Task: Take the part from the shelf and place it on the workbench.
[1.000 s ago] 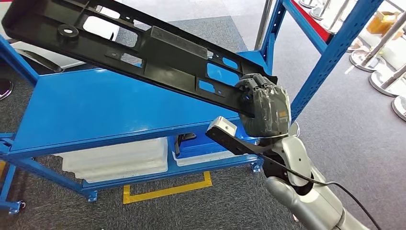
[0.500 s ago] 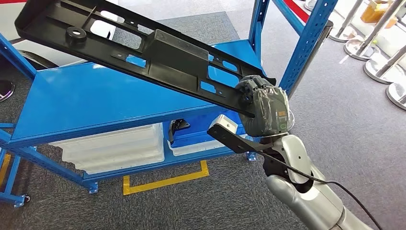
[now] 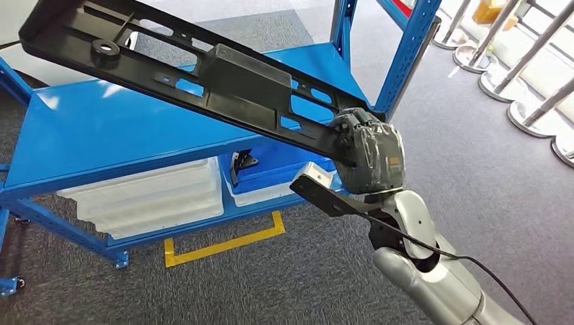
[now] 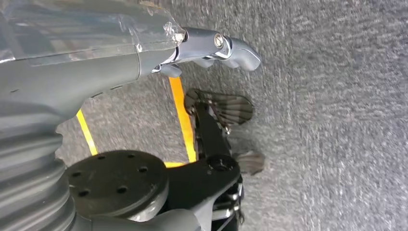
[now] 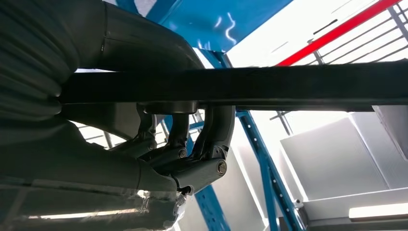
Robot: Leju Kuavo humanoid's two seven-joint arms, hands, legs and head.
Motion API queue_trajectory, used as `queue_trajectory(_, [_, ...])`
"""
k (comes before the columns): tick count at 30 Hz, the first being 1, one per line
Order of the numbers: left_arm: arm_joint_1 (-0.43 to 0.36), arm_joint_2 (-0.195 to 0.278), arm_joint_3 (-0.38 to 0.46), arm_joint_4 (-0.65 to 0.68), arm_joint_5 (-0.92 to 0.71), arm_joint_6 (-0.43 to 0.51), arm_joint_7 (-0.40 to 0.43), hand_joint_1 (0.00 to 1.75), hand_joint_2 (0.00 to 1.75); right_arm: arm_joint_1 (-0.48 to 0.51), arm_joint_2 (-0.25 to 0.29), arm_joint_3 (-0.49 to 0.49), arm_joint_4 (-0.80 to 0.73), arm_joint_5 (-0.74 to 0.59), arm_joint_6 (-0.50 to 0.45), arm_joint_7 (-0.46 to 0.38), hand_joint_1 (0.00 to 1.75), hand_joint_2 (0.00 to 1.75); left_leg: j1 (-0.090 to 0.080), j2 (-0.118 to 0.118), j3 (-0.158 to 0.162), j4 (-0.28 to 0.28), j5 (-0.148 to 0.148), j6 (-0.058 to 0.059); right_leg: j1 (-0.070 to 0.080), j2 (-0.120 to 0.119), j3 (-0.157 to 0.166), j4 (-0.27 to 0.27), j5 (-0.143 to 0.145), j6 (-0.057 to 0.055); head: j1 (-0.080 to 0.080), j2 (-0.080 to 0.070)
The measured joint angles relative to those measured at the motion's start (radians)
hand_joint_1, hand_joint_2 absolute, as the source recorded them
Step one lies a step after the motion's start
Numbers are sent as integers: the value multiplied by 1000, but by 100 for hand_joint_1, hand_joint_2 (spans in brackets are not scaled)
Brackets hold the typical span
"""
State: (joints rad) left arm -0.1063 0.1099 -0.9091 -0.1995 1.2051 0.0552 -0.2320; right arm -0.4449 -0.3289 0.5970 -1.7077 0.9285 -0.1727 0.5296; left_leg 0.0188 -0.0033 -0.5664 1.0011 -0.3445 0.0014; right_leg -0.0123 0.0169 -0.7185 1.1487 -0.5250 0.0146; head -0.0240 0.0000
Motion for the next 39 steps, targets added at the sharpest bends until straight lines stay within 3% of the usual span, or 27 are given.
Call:
queue_trajectory(1, [1,0,0,0,0,0,0,0,175,1,0,0,1,-1,-1,0,175,175,-3,9,-11,3,7,3,-2,-6,-18,69,-39,2,4,0])
queue_trajectory(2, [1,0,0,0,0,0,0,0,175,2,0,0,2,-2,-1,0,175,175,-5,18,-21,7,12,4,-3,-8,-26,124,-58,4,7,0])
queue_trajectory(3, [1,0,0,0,0,0,0,0,175,3,0,0,4,-3,-1,0,175,175,-7,26,-33,12,17,5,-3,-9,-21,151,-57,5,9,0])
queue_trajectory(4, [1,0,0,0,1,0,0,0,175,4,0,0,5,-4,-1,0,175,175,-9,34,-45,18,22,5,-2,-10,3,141,-38,5,11,0])
queue_trajectory(6, [1,0,0,0,1,0,0,0,175,4,0,0,6,-4,-1,0,175,175,-12,48,-64,29,29,2,1,-25,92,25,3,-2,12,0])
queue_trajectory(8, [1,0,0,0,2,0,0,0,175,3,0,0,6,-5,-1,0,175,175,-14,58,-75,35,39,-6,10,-45,166,-93,8,-16,12,0])
queue_trajectory(10, [1,0,0,0,3,0,0,0,175,1,0,0,6,-5,-2,0,175,175,-14,67,-77,34,52,-17,20,-47,179,-129,9,-28,12,0])
queue_trajectory(12, [1,0,0,0,4,0,0,0,175,0,0,0,7,-5,-2,0,175,175,-14,66,-83,37,52,-29,15,-38,169,-136,30,-41,12,0])
queue_trajectory(14, [2,1,0,0,6,0,0,0,175,-1,1,0,7,-5,-2,0,175,175,-13,40,-103,94,-13,-40,8,-31,151,-145,54,-56,5,0])
queue_trajectory(16, [3,1,0,0,6,0,0,0,175,-2,1,0,7,-5,-2,0,175,175,-9,17,-131,216,-116,-48,8,-20,123,-142,75,-65,-4,0])
queue_trajectory(17, [3,1,0,0,7,0,0,0,175,-2,2,0,7,-5,-2,0,175,175,-7,13,-138,275,-149,-51,8,-13,107,-139,86,-66,-8,0])
queue_trajectory(18, [3,1,0,0,7,0,0,0,175,-1,2,0,8,-5,-2,0,175,175,-5,13,-135,311,-158,-54,8,-6,91,-136,97,-64,-10,0])
queue_trajectory(19, [2,1,0,0,7,0,0,0,175,-1,2,1,8,-6,-2,0,175,175,-4,12,-118,317,-145,-55,7,3,74,-131,107,-61,-12,0])
queue_trajectory(20, [2,1,0,0,7,0,0,0,175,-1,2,1,8,-6,-2,0,175,175,-1,9,-83,284,-116,-56,6,11,57,-127,118,-57,-14,0])
queue_trajectory(22, [1,1,0,0,7,0,0,0,175,-2,2,1,9,-6,-3,0,175,175,3,-20,16,148,-81,-52,4,28,27,-118,139,-46,-19,0])
queue_trajectory(24, [0,2,0,0,7,0,1,0,175,-2,1,1,9,-6,-4,0,175,175,4,-51,78,42,-86,-44,4,41,13,-120,164,-34,-17,0])
queue_trajectory(25, [0,2,0,0,7,0,1,0,175,-2,1,1,9,-6,-4,0,175,175,1,-56,84,21,-88,-40,3,48,9,-125,178,-27,-16,0])
queue_trajectory(27, [0,1,0,0,7,0,1,0,175,1,0,1,9,-7,-5,0,175,175,1,-39,67,14,-64,-29,2,59,1,-138,198,-12,-15,0])
queue_trajectory(28, [-1,1,0,0,7,0,2,0,175,3,-1,1,10,-7,-6,0,175,175,4,-27,55,11,-50,-22,2,52,-9,-129,182,-6,-11,0])
queue_trajectory(29, [-1,0,0,0,7,0,2,0,175,4,-2,1,10,-7,-6,0,175,175,6,-15,41,7,-36,-14,2,37,-21,-101,144,-2,-4,0])
queue_trajectory(31, [0,0,0,0,7,0,2,0,175,5,-2,2,11,-7,-7,0,175,175,5,5,11,9,-11,-4,-2,2,-47,13,33,3,13,0])
queue_trajectory(32, [0,0,0,0,7,0,2,0,175,5,-2,2,11,-7,-7,0,175,175,3,16,-7,13,0,-2,-5,-6,-55,80,-2,6,18,0])
queue_trajectory(33, [1,0,0,0,7,0,2,0,175,5,-2,2,12,-7,-7,1,175,175,2,26,-26,19,11,-3,-7,-9,-55,134,-11,9,21,0])
queue_trajectory(34, [1,0,0,0,7,-1,2,0,175,5,-2,2,12,-7,-7,2,175,175,1,36,-46,25,22,-5,-10,-11,-43,162,4,12,24,0])
queue_trajectory(36, [0,0,0,0,7,-5,2,0,175,4,-2,2,12,-7,-7,6,175,175,2,55,-85,40,40,-12,-14,-21,27,120,54,17,30,0])
queue_trajectory(37, [0,1,0,0,7,-6,2,0,175,2,-2,2,12,-7,-6,8,175,175,2,62,-100,47,49,-17,-12,-37,81,56,47,18,34,0])
queue_trajectory(39, [0,3,0,0,7,-8,2,0,175,-4,-2,2,10,-7,-5,11,175,175,0,74,-111,52,65,-28,-3,-59,162,-63,4,3,38,0])
